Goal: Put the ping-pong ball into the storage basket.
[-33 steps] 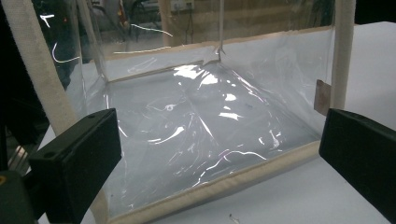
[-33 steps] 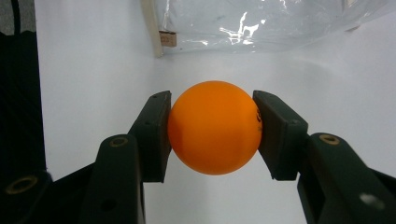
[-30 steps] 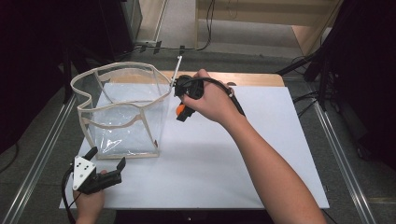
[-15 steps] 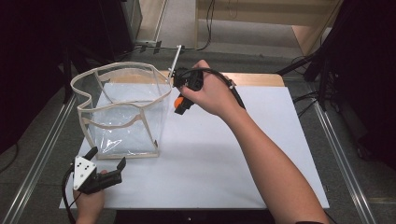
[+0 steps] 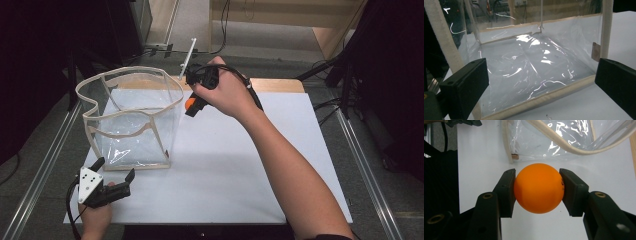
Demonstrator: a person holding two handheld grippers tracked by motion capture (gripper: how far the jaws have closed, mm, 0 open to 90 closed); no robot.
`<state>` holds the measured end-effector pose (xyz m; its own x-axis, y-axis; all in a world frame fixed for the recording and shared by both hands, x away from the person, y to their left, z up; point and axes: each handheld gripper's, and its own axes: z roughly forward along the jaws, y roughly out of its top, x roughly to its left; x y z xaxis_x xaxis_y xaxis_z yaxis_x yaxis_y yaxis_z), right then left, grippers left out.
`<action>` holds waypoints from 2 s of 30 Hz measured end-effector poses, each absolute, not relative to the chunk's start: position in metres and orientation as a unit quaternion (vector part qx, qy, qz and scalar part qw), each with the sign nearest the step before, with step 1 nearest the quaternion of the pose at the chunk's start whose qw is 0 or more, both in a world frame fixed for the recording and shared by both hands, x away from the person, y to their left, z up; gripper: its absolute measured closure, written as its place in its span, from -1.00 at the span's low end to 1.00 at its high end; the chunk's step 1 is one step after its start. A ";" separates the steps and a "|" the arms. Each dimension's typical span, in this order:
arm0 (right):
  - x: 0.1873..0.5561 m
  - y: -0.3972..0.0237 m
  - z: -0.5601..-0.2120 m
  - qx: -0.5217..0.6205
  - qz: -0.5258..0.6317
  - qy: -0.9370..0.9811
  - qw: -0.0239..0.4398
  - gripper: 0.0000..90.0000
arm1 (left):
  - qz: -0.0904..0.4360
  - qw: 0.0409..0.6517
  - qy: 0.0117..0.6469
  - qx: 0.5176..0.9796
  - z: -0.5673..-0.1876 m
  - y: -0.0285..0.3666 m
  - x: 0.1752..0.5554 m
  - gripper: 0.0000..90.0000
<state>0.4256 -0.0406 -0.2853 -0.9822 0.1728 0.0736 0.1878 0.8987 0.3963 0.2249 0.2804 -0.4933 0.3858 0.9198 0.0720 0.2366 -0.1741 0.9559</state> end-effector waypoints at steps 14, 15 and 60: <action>0.430 -0.030 -0.275 -0.088 -0.203 -0.975 0.010 0.06 | 0.354 0.483 0.426 0.678 -0.493 0.281 0.225 -1.00; 0.430 -0.030 -0.275 -0.092 -0.204 -0.975 0.010 0.06 | 0.353 0.484 0.426 0.678 -0.493 0.281 0.225 -1.00; 0.453 0.005 -0.264 -0.105 -0.208 -0.973 0.005 0.06 | 0.351 0.485 0.426 0.679 -0.493 0.282 0.225 -1.00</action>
